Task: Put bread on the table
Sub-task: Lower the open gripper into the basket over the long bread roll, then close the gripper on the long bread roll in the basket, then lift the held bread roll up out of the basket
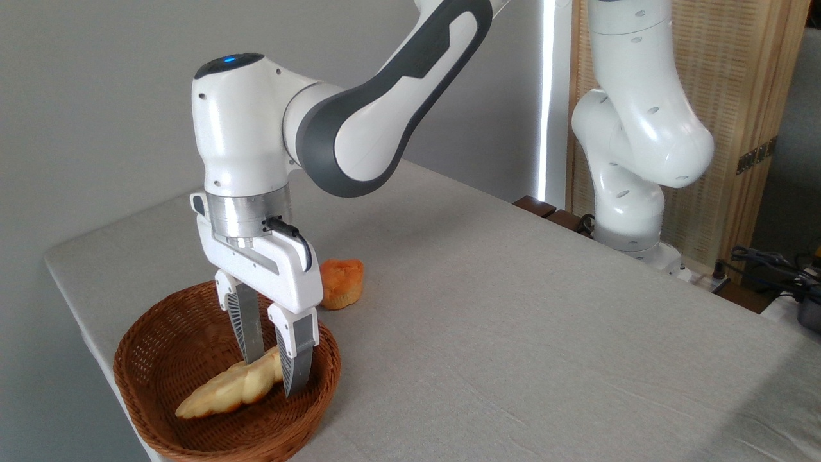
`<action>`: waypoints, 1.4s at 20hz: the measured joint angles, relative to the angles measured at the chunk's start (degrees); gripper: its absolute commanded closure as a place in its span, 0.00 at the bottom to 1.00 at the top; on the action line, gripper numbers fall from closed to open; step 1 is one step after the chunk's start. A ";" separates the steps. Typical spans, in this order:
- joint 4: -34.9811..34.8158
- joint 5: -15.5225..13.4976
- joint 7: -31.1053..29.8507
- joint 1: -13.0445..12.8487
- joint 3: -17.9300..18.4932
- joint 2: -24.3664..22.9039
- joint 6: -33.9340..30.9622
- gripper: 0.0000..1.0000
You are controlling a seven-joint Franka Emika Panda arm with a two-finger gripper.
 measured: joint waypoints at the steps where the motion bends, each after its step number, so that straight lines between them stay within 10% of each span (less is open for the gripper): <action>1: 0.04 0.00 -0.03 -0.10 -0.12 0.22 0.04 0.00; 2: 0.10 0.00 -0.04 -0.15 -0.27 0.38 0.06 0.05; 4: 0.24 0.00 -0.05 -0.17 -0.45 0.51 0.06 0.61; 5: 0.30 0.00 -0.05 -0.17 -0.45 0.54 0.06 0.69; 28: 2.90 1.16 -0.18 -0.28 -0.53 0.26 0.07 0.68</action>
